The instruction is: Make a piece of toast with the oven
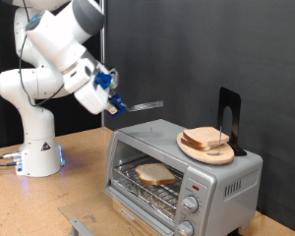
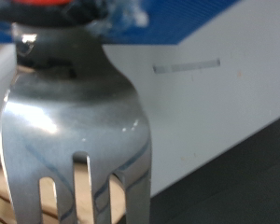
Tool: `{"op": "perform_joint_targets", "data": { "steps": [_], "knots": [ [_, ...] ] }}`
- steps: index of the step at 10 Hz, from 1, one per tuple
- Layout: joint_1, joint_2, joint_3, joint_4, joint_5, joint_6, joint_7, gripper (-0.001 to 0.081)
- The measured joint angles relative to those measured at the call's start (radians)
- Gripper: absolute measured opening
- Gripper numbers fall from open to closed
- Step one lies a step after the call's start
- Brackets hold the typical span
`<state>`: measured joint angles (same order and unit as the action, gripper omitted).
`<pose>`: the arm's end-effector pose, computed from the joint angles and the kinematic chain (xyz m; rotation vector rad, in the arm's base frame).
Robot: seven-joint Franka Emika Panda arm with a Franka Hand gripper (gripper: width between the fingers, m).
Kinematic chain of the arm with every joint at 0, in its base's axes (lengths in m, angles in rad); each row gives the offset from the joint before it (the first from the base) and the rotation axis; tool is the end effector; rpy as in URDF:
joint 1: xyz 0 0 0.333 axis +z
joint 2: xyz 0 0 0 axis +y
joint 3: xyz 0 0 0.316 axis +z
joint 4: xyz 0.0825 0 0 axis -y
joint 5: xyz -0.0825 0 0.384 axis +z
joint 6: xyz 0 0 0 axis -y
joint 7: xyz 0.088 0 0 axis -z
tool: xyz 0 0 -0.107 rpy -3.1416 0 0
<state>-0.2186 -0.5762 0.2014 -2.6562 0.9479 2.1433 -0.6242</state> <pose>0.3785 0.0271 0.4341 -2.4799 -0.0857 -0.3896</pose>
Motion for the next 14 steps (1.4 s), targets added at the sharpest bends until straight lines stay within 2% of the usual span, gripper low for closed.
{"op": "perform_joint_targets", "data": {
  "steps": [4, 6, 8, 12, 13, 14],
  "knots": [
    [0.054, -0.017, 0.172, 0.002, 0.051, 0.128, 0.125, 0.0466],
    [0.061, 0.003, 0.247, -0.001, 0.067, 0.187, 0.159, 0.0466],
    [0.062, 0.031, 0.287, -0.003, 0.085, 0.223, 0.162, 0.0466],
    [0.061, 0.062, 0.302, -0.008, 0.109, 0.249, 0.161, 0.0466],
    [0.061, 0.068, 0.304, -0.009, 0.109, 0.259, 0.161, 0.0544],
    [0.06, 0.077, 0.305, -0.009, 0.109, 0.267, 0.161, 0.0681]
  ]
}}
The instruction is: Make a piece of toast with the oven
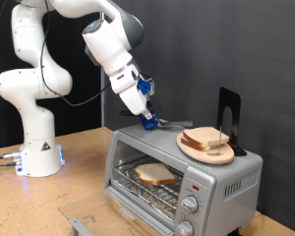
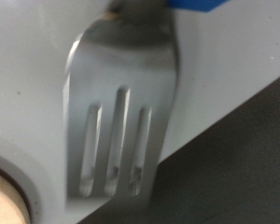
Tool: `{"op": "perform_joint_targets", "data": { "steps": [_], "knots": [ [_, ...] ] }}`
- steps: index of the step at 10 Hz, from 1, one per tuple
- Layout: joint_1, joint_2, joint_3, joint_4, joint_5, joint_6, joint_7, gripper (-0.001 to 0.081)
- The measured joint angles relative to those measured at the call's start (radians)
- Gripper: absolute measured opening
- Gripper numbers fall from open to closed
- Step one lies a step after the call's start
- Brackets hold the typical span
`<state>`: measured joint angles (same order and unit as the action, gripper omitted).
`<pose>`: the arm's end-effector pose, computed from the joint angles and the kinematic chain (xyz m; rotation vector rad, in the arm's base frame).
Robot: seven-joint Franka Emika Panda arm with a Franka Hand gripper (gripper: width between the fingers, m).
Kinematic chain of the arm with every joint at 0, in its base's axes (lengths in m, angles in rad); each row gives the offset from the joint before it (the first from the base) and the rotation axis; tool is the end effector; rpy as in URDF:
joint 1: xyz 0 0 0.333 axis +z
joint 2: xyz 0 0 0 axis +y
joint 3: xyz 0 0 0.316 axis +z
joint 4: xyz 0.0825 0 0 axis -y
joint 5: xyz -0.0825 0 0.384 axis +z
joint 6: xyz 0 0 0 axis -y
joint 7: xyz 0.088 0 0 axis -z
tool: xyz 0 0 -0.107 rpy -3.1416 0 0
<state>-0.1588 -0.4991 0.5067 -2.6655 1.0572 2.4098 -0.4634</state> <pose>0.3791 0.1369 0.3979 -2.5926 -0.0693 -0.3882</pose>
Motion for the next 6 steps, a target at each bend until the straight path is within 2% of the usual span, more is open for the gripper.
{"op": "perform_joint_targets", "data": {
  "steps": [1, 2, 4, 6],
  "knots": [
    [-0.002, 0.006, 0.0, 0.0, 0.0, 0.004, 0.0, 0.0681],
    [-0.004, 0.008, 0.0, 0.0, 0.0, 0.005, 0.0, 0.0786],
    [-0.004, 0.007, -0.011, 0.002, 0.001, 0.002, 0.0, 0.0808],
    [-0.005, -0.008, -0.054, 0.008, 0.004, -0.033, -0.004, 0.0808]
  ]
}}
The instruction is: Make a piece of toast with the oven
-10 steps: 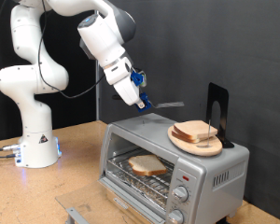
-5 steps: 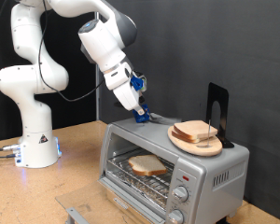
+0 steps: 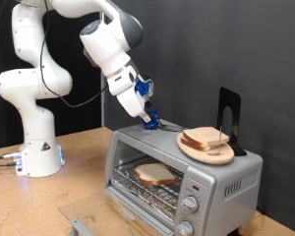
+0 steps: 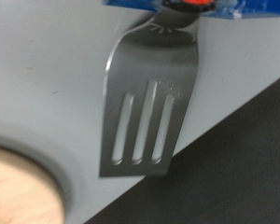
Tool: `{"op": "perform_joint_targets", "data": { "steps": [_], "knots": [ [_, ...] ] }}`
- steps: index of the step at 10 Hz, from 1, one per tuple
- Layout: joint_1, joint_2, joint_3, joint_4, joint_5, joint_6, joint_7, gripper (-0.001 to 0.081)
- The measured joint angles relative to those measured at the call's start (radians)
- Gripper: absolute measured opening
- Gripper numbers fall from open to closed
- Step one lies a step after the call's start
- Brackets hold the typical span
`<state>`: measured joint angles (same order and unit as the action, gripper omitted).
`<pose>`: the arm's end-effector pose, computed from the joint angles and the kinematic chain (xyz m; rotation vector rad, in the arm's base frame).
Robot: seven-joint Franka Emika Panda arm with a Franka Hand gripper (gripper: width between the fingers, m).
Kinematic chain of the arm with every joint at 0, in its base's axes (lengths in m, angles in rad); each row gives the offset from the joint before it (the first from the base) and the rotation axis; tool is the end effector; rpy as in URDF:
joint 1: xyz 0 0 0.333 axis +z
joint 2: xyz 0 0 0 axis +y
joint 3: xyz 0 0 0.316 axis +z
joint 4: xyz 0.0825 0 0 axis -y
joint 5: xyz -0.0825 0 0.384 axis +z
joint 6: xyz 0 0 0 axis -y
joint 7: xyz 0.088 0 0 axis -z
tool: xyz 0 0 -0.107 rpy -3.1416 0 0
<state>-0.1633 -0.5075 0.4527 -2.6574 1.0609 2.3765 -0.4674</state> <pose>0.3842 0.1198 0.4070 -2.5578 -0.0218 -0.3924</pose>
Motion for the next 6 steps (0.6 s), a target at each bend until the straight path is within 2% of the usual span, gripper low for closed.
{"op": "perform_joint_targets", "data": {
  "steps": [2, 4, 5, 6],
  "knots": [
    [-0.009, -0.042, -0.055, 0.001, -0.029, -0.057, -0.002, 0.0809],
    [-0.017, -0.06, -0.065, -0.003, -0.045, -0.085, -0.001, 0.0809],
    [-0.014, -0.061, -0.071, -0.009, -0.001, -0.08, -0.031, 0.0809],
    [-0.015, -0.068, -0.106, -0.028, 0.033, -0.102, -0.085, 0.0809]
  ]
}}
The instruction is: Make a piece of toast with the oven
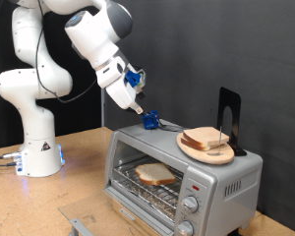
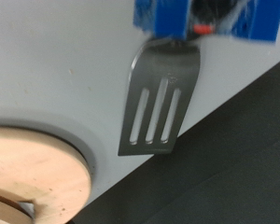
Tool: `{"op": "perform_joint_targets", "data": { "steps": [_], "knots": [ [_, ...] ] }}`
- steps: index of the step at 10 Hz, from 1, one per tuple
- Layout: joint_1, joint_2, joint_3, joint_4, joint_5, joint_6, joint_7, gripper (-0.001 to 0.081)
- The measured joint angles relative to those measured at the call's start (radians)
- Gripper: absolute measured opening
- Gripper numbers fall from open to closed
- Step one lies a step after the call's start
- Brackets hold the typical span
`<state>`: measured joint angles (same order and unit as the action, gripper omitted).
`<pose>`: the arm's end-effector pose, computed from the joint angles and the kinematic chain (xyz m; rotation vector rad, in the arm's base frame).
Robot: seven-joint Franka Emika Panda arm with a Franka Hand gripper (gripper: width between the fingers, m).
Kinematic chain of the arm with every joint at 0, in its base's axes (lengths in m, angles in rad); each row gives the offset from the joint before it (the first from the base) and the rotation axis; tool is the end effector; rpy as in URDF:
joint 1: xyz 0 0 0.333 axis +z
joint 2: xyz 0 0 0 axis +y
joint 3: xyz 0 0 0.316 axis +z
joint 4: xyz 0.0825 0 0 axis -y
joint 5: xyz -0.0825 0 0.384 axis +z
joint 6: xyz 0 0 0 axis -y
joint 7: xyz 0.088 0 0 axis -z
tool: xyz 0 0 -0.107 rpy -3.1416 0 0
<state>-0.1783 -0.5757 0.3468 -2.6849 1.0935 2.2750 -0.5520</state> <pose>0.3761 0.0829 0.4211 -2.4748 -0.0157 -0.4179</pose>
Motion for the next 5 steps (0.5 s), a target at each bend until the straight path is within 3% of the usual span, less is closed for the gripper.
{"op": "perform_joint_targets", "data": {
  "steps": [3, 5],
  "knots": [
    [-0.021, -0.058, -0.166, -0.06, -0.005, -0.139, -0.151, 0.0809],
    [-0.063, -0.097, -0.244, -0.089, -0.042, -0.185, -0.18, 0.0809]
  ]
}}
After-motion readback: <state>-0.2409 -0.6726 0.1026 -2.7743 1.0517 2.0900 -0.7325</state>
